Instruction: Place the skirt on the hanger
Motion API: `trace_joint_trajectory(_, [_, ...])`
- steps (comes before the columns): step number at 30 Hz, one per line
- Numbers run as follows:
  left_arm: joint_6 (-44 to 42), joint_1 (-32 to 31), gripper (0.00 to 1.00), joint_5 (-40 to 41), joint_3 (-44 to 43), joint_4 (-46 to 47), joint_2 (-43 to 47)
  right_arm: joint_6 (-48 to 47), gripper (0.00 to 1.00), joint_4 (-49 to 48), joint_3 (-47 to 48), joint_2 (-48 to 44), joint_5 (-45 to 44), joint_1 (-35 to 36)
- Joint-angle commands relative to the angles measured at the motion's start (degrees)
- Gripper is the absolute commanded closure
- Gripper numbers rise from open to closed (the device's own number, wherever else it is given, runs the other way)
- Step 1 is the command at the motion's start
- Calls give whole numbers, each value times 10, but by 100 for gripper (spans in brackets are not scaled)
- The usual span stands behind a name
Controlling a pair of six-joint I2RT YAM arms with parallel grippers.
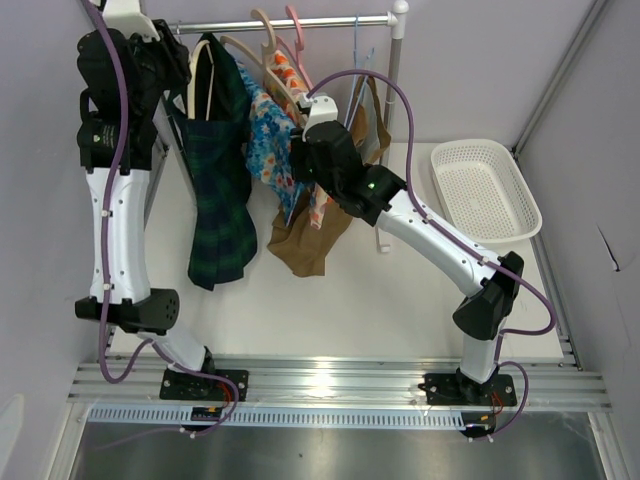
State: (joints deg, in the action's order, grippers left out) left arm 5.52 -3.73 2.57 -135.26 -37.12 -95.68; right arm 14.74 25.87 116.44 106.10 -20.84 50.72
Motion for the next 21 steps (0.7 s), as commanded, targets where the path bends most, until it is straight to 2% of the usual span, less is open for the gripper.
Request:
trace_joint_trajectory(1, [6,5,55,-19,32,19,29,5,69,-18,5,-25,16,-4])
trace_joint_trajectory(6, [21,5,52,-38,71,27,82,14,59,-27,-10,-41,49,-4])
trace_joint_trajectory(11, [37,5,48,-55,100,26,125,27,37,-26,-10,-58,125,-2])
trace_joint_trajectory(16, [44,4,46,-74,124,14,168,54,26,-23,-9,-71,182,0])
trace_joint_trajectory(21, [65,4,44,-96,157,-2,219,95,19,-25,-3,-91,296,0])
